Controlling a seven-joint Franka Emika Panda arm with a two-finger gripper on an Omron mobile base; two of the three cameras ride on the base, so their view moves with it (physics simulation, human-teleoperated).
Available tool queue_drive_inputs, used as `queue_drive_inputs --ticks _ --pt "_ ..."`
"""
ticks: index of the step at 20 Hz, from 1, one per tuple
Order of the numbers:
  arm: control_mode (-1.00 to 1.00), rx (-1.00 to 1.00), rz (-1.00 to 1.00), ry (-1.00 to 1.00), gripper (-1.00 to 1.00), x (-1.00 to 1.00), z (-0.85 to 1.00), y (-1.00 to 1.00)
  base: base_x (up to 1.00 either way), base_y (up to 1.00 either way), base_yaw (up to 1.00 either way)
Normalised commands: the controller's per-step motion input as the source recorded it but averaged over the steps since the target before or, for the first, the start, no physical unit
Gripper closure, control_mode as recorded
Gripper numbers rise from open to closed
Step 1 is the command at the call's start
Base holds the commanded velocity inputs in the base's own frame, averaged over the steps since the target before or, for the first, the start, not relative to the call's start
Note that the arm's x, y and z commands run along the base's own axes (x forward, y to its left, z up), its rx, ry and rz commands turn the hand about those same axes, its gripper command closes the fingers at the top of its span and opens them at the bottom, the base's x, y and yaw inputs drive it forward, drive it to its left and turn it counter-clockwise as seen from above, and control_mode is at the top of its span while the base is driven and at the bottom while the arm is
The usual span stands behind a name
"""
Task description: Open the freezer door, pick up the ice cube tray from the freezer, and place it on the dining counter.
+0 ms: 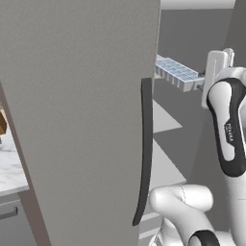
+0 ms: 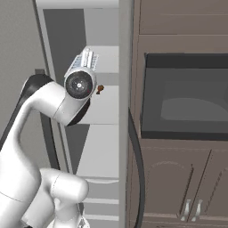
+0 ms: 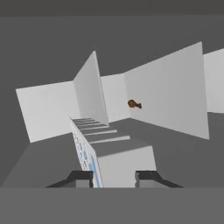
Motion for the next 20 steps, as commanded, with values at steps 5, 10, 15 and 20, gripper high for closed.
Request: queue_drive_inputs --ticks 5,10,15,20 --pt "-1.00 0.00 0.00 0.03 1.00 -0.54 0.02 0.05 0.00 0.00 0.00" --pt "-1.00 0.00 0.00 0.01 1.00 -0.65 0.00 0.09 0.00 0.00 0.00" --pt "-1.00 0.00 0.00 0.01 1.00 -0.50 0.00 0.12 0.00 0.00 0.00" --pt "1.00 0.00 0.00 0.00 1.00 -0.45 0.00 0.00 -0.13 0.00 0.00"
